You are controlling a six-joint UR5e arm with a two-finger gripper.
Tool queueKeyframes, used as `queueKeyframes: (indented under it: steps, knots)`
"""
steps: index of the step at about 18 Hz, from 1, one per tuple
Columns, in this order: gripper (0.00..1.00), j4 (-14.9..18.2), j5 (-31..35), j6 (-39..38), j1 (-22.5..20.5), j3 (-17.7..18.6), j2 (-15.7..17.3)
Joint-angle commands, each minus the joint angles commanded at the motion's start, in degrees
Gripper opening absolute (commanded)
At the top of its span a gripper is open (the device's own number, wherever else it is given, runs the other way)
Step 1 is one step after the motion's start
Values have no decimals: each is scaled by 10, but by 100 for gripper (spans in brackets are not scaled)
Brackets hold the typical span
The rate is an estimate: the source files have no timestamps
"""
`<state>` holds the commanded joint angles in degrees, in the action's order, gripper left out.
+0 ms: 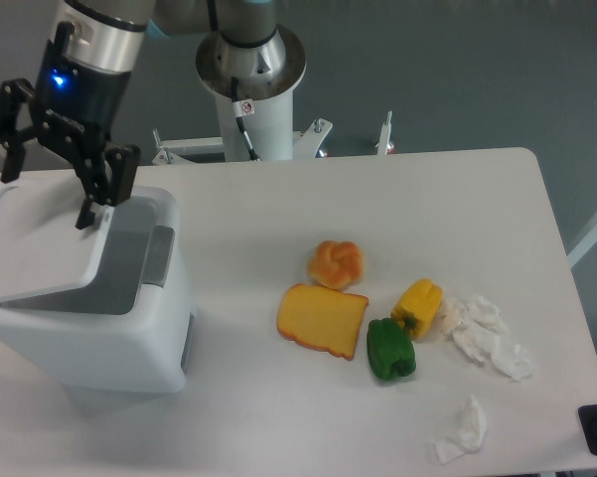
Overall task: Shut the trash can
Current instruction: 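Push the raised lid forward and down onto the trash can, then press the gripper down on the closed lid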
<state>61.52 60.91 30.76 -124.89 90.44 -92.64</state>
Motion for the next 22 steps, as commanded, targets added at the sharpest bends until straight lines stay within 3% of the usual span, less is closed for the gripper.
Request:
queueKeyframes:
  steps: [22]
  knots:
    - [100,0,0,-3,-15,15,-18]
